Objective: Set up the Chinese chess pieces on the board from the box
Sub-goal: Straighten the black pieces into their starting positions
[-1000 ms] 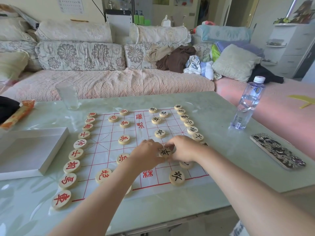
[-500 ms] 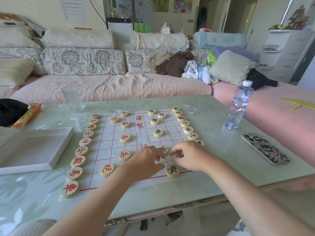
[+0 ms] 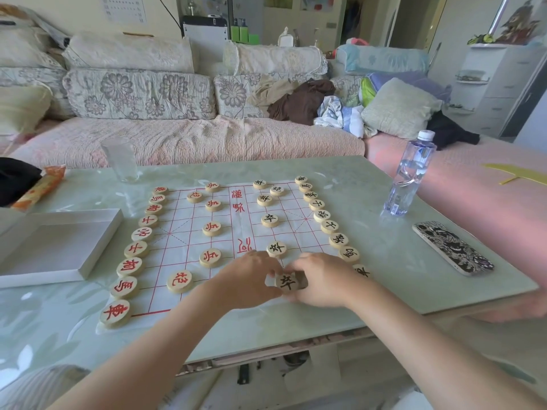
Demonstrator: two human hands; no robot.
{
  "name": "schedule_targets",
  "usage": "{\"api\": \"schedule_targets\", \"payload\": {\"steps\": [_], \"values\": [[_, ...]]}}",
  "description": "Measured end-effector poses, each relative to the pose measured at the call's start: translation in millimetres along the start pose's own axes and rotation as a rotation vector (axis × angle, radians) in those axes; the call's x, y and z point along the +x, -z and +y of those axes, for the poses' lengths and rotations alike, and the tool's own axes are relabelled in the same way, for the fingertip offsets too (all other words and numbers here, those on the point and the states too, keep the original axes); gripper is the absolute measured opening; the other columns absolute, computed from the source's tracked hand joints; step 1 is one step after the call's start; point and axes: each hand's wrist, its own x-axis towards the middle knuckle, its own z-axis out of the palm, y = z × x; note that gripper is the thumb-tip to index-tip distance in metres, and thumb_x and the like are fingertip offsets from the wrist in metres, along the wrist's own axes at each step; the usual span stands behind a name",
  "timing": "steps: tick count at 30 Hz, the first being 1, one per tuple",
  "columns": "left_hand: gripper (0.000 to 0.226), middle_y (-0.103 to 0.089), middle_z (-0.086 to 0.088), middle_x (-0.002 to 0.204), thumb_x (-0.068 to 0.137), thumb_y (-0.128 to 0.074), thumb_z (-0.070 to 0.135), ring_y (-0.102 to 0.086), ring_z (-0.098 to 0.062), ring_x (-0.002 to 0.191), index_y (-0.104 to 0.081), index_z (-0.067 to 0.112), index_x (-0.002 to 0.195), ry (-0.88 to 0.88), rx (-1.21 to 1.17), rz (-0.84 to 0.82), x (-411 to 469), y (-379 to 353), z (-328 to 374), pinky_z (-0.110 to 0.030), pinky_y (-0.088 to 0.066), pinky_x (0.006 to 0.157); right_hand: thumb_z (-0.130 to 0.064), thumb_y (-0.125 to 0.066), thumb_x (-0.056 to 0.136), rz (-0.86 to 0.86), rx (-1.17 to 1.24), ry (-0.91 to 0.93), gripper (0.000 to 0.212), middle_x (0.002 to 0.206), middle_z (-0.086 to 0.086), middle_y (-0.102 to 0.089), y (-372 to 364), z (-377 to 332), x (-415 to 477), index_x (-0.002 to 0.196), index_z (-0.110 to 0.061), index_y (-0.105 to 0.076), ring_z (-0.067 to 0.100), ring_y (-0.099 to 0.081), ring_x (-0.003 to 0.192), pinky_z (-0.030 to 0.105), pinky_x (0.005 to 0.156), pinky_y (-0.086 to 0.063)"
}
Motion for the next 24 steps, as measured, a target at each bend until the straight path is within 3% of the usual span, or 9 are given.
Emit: {"api": "schedule_targets", "payload": {"steps": [3, 7, 13, 15, 19, 24], "values": [[0.038, -0.057, 0.011, 0.104, 0.079, -0.071, 0.044, -0.051, -0.013, 0.102, -0.060, 0.030, 0.112, 0.024, 0.019, 0.001, -0.4, 4.5, -3.6, -0.023, -0.038, 0.078, -0.046, -0.068, 0.079, -0.021, 0.065, 0.033, 0.044, 0.110, -0.016, -0.057, 2.1, 5.6, 0.7, 0.122, -0.041, -0.060, 0.011, -0.057, 0.105, 0.033, 0.088, -0.050], [0.040, -0.058, 0.013, 0.103, 0.080, -0.070, 0.043, -0.051, -0.011, 0.097, -0.060, 0.029, 0.115, 0.034, 0.004, -0.031, -0.7, 5.0, -2.0, -0.024, -0.040, 0.077, -0.062, -0.074, 0.069, 0.020, 0.078, 0.017, 0.057, 0.108, -0.017, -0.057, 2.1, 6.8, 4.0, 0.120, -0.040, -0.062, 0.009, -0.057, 0.101, 0.033, 0.085, -0.050], [0.031, -0.062, 0.016, 0.097, 0.078, -0.072, 0.043, -0.056, -0.008, 0.095, -0.063, 0.031, 0.105, 0.095, -0.006, -0.014, -0.7, 2.2, -4.5, -0.023, -0.045, 0.073, -0.039, -0.068, 0.082, -0.008, 0.171, 0.087, 0.038, 0.107, -0.020, -0.055, -4.3, 15.2, 10.9, 0.120, -0.039, -0.063, 0.010, -0.055, 0.102, 0.034, 0.090, -0.049], [0.033, -0.062, 0.017, 0.097, 0.077, -0.072, 0.046, -0.056, -0.008, 0.093, -0.062, 0.032, 0.104, 0.096, 0.003, 0.006, -0.6, 1.0, -3.3, -0.022, -0.041, 0.068, -0.034, -0.068, 0.081, -0.004, 0.183, 0.094, 0.045, 0.113, -0.023, -0.053, -5.6, 17.0, 11.8, 0.126, -0.039, -0.060, 0.008, -0.054, 0.108, 0.030, 0.093, -0.047], [0.040, -0.061, 0.017, 0.101, 0.077, -0.071, 0.050, -0.053, -0.007, 0.092, -0.062, 0.035, 0.112, 0.087, -0.001, 0.014, 0.7, 0.0, -0.3, -0.022, -0.038, 0.068, -0.051, -0.077, 0.073, 0.033, 0.194, 0.092, 0.061, 0.114, -0.022, -0.056, -8.6, 15.3, 14.0, 0.130, -0.041, -0.058, 0.006, -0.056, 0.106, 0.030, 0.090, -0.049], [0.043, -0.059, 0.019, 0.099, 0.073, -0.068, 0.061, -0.052, -0.006, 0.091, -0.061, 0.037, 0.108, 0.107, 0.018, 0.010, -1.6, 0.0, -0.2, -0.022, -0.039, 0.066, -0.045, -0.083, 0.070, -0.007, 0.250, 0.087, 0.085, 0.112, -0.033, -0.056, -8.4, 19.5, 16.0, 0.143, -0.050, -0.040, 0.002, -0.055, 0.105, 0.026, 0.089, -0.048]]}}
